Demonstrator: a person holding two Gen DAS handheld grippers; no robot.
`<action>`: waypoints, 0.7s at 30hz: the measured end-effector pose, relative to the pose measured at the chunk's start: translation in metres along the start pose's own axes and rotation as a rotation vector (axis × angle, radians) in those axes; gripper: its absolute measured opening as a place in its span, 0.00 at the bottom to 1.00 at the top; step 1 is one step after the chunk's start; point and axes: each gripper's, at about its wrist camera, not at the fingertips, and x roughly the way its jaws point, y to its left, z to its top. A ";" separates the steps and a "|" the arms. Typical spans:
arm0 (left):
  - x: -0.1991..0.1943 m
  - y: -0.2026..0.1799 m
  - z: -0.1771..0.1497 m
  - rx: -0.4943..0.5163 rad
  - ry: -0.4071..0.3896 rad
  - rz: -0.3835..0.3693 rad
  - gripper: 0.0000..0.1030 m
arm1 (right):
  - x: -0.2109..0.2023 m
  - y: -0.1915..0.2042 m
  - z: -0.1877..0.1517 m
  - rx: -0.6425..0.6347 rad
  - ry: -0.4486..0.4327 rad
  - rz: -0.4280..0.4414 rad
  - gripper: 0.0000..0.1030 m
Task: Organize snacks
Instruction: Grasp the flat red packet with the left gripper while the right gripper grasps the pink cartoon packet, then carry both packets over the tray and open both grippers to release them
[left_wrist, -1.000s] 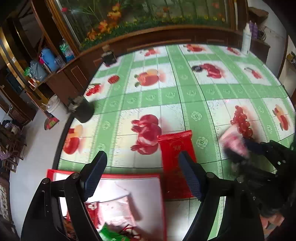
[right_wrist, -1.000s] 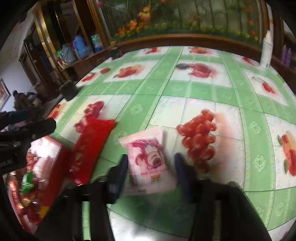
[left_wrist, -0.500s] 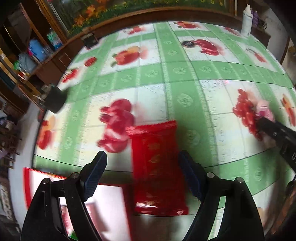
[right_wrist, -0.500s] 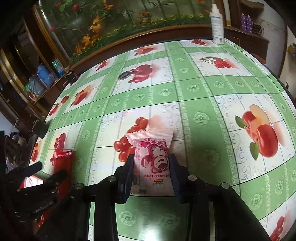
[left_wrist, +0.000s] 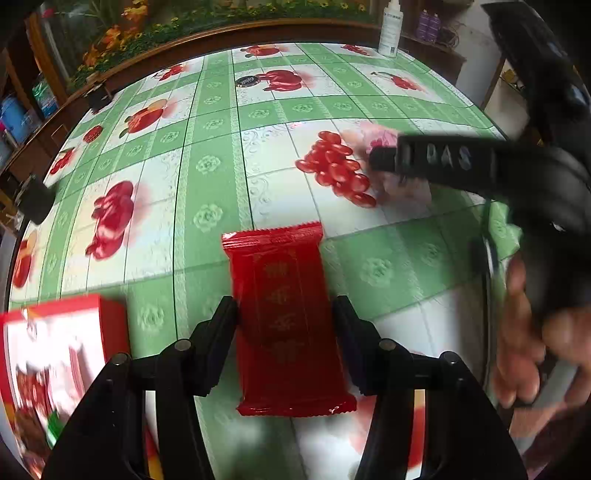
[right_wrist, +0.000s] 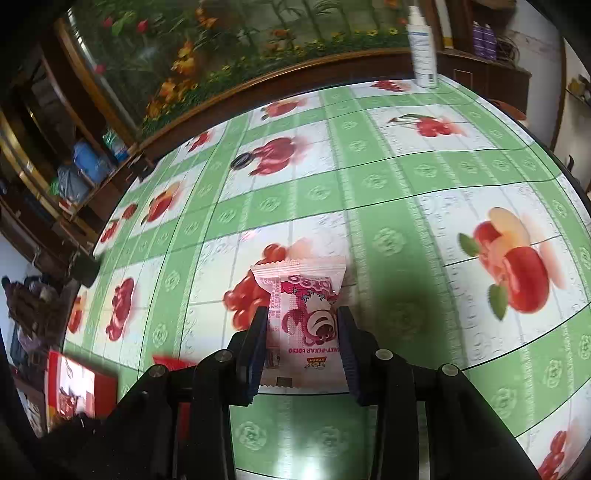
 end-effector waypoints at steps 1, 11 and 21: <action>-0.004 0.002 -0.001 -0.013 -0.002 -0.002 0.51 | -0.001 -0.003 0.002 0.009 -0.002 0.001 0.36; -0.015 0.007 -0.017 -0.037 -0.010 0.094 0.68 | -0.002 -0.010 0.004 0.020 0.005 -0.004 0.36; -0.004 0.004 -0.024 -0.058 -0.061 0.013 0.48 | 0.002 -0.006 0.000 0.008 0.022 -0.010 0.36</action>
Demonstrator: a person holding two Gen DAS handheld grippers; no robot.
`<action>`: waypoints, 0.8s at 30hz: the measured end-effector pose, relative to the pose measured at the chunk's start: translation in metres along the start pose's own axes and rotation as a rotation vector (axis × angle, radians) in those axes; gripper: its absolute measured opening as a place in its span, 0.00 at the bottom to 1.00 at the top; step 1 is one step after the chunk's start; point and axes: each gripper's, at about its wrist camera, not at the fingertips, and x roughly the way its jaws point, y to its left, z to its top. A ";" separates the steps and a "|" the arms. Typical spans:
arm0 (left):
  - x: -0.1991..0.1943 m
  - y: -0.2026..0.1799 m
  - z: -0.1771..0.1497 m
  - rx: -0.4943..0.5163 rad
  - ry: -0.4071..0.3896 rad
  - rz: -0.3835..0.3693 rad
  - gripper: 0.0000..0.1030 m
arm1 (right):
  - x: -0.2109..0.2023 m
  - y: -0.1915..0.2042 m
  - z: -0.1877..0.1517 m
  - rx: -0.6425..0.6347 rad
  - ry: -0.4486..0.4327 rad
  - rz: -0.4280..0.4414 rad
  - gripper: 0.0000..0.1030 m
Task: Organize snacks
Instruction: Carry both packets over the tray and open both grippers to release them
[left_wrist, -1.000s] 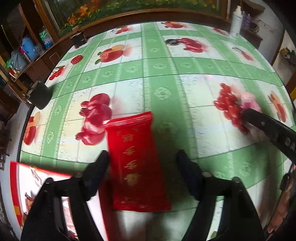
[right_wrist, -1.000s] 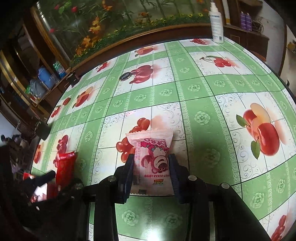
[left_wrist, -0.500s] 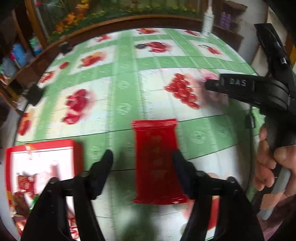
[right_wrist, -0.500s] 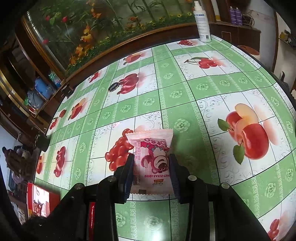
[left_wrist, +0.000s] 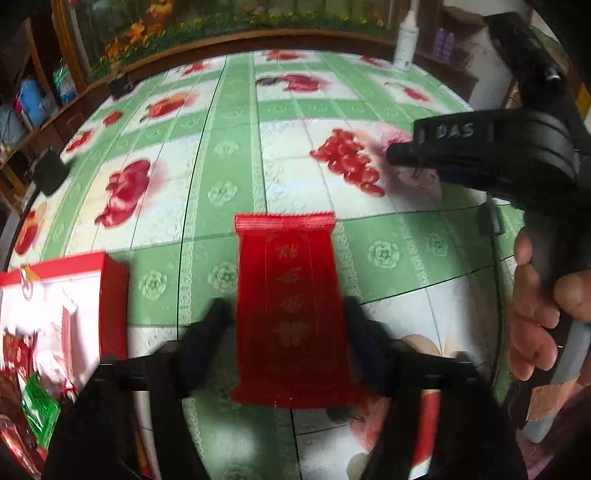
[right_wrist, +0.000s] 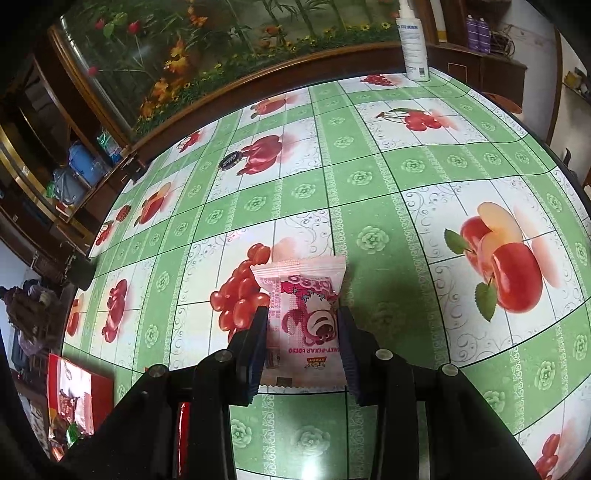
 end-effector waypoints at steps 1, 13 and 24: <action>-0.001 -0.002 0.000 0.008 0.002 0.003 0.48 | 0.000 0.001 0.000 -0.003 -0.002 -0.002 0.36; -0.026 -0.003 -0.015 0.020 -0.083 0.039 0.47 | -0.006 0.007 -0.001 -0.019 -0.018 0.039 0.36; -0.094 0.016 -0.027 0.019 -0.266 0.109 0.47 | -0.009 0.015 -0.008 -0.053 -0.043 0.037 0.36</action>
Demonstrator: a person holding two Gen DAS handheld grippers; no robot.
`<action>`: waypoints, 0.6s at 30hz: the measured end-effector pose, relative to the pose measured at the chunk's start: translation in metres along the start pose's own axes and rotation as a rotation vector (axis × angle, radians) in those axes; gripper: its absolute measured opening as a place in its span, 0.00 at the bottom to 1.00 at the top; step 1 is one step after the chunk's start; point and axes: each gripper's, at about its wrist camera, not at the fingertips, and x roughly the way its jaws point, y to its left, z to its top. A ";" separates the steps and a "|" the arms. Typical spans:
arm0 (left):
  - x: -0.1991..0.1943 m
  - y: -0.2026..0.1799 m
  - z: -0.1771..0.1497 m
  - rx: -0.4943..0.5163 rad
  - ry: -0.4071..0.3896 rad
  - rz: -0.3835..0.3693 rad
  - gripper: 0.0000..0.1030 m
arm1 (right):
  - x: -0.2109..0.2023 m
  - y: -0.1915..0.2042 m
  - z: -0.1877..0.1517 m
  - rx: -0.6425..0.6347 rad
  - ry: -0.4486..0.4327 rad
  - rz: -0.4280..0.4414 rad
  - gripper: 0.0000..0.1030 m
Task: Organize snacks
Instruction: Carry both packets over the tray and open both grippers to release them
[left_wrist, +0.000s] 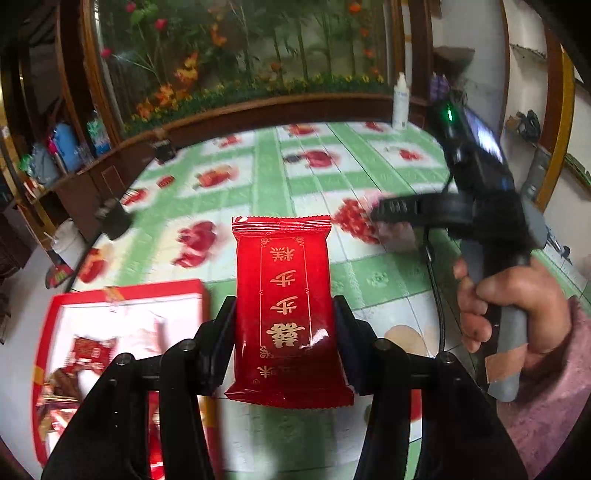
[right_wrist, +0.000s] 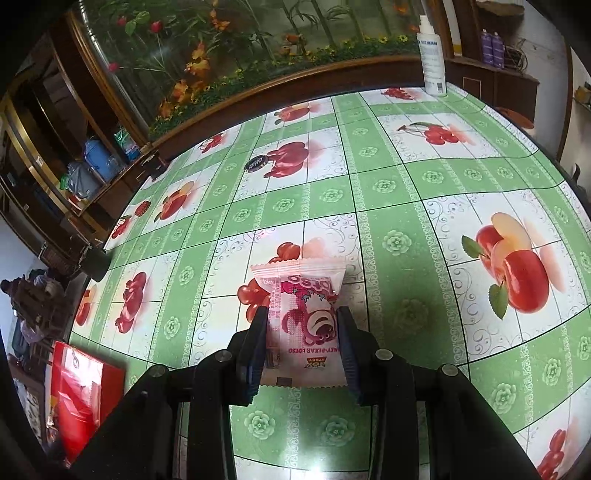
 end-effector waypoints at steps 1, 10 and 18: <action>-0.005 0.005 0.000 -0.002 -0.011 0.007 0.47 | 0.000 0.001 -0.002 -0.004 -0.003 0.001 0.36; -0.034 0.048 -0.009 -0.070 -0.067 0.032 0.47 | -0.005 0.015 -0.020 -0.046 -0.029 0.000 0.36; -0.043 0.080 -0.028 -0.125 -0.080 0.029 0.47 | -0.035 0.037 -0.048 -0.067 -0.069 0.067 0.36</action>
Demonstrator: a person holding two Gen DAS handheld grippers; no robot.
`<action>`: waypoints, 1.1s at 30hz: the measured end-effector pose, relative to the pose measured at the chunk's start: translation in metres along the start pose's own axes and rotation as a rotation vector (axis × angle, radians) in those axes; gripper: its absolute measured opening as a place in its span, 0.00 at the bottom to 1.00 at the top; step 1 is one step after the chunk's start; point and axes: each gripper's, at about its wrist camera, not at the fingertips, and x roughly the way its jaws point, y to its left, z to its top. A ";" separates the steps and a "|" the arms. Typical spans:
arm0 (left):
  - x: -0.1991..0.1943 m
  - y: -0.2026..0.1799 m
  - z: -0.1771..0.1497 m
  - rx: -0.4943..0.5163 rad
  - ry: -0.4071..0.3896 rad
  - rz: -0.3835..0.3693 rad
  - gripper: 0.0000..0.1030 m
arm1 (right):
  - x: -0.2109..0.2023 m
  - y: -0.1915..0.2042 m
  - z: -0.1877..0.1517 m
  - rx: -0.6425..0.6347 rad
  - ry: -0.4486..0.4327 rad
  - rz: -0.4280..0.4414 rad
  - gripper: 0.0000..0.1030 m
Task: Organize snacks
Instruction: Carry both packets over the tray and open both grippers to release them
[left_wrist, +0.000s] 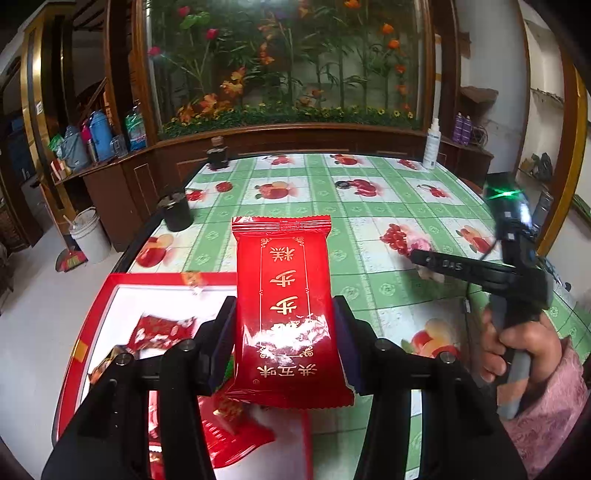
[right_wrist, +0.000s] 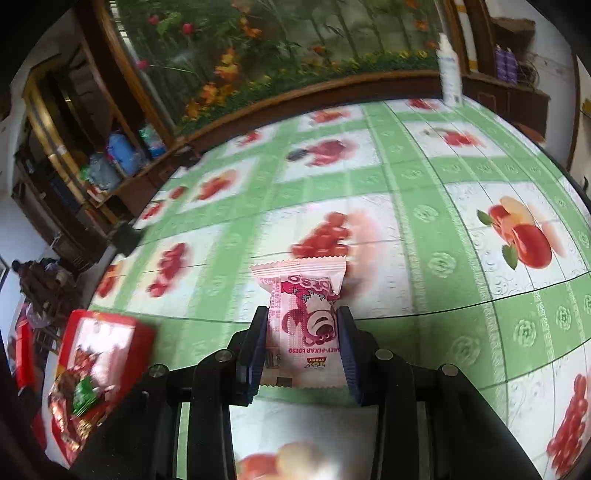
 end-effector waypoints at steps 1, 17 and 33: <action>-0.002 0.004 -0.002 -0.006 -0.002 0.002 0.47 | -0.008 0.010 -0.004 -0.022 -0.024 0.018 0.36; -0.027 0.079 -0.037 -0.100 -0.041 0.145 0.47 | -0.045 0.134 -0.073 -0.212 -0.113 0.349 0.36; -0.018 0.116 -0.056 -0.164 -0.014 0.190 0.47 | -0.030 0.197 -0.106 -0.349 -0.053 0.399 0.36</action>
